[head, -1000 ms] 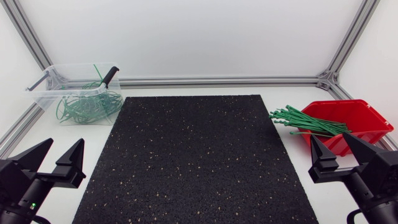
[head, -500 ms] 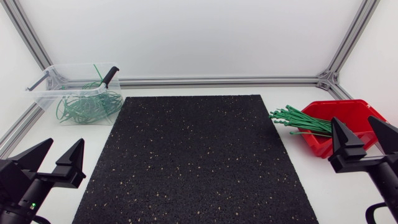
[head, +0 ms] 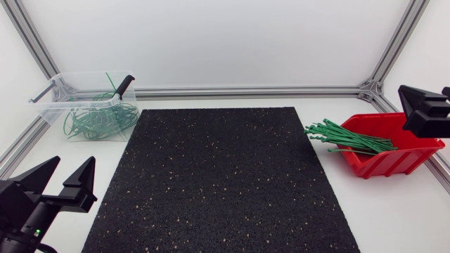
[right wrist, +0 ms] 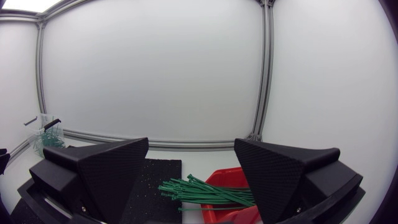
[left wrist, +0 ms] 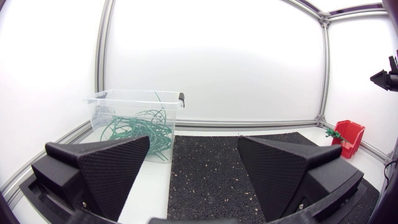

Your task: Take a green cable tie from the red box, thread the tail through the head to close it, then place it in the transparent bin on the left.

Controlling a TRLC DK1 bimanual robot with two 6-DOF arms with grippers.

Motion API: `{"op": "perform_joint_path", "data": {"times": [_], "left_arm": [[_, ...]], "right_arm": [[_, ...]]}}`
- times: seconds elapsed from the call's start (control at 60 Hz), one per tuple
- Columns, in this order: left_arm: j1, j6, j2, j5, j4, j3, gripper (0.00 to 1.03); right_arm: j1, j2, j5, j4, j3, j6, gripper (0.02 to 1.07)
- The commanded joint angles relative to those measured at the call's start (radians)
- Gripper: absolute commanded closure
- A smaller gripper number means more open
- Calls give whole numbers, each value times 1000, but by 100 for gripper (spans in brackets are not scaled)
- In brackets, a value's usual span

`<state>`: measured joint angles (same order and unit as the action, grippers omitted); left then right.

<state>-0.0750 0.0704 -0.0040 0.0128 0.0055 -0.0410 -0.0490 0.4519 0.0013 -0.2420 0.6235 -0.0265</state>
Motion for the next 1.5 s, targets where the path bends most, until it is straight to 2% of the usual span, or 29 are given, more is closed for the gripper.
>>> {"op": "perform_joint_path", "data": {"times": [0.0,0.05,0.15,0.233,0.3,0.55,0.65,0.7,0.783,0.85,0.933,1.133,1.333,1.483], "left_arm": [[4,-11,-8,1,-21,39,5],[4,-11,-8,1,-21,39,5],[6,-12,-8,1,-19,39,5],[6,-11,-8,1,-19,39,5],[6,-11,-8,1,-19,39,5],[7,-14,-8,1,-19,39,5],[6,-14,-8,1,-19,39,5],[6,-14,-8,1,-19,39,5],[4,-14,-8,1,-19,39,5],[6,-14,-8,1,-19,39,5],[6,-14,-8,1,-19,39,5],[3,-14,-8,1,-19,39,5],[1,-14,-8,1,-19,39,5],[3,-14,-8,1,-19,39,5]], "right_arm": [[-22,108,-9,-68,104,20,6],[-29,153,-14,-103,148,22,6],[-88,304,-67,-250,308,23,6],[-132,376,-124,-299,400,7,6],[-140,418,-133,-338,452,-6,6],[-140,723,-162,-681,874,-141,6],[-141,827,-178,-801,1015,-242,6],[-143,900,-218,-899,1091,-326,7],[-164,985,-267,-971,1167,-412,7],[-192,1079,-333,-1080,1245,-589,7],[-203,1150,-328,-1166,1329,-737,7],[-172,1206,-185,-1211,1306,-1009,7],[-153,1203,-124,-1238,1257,-1225,7],[-135,1140,-92,-1228,1147,-1392,7]]}}
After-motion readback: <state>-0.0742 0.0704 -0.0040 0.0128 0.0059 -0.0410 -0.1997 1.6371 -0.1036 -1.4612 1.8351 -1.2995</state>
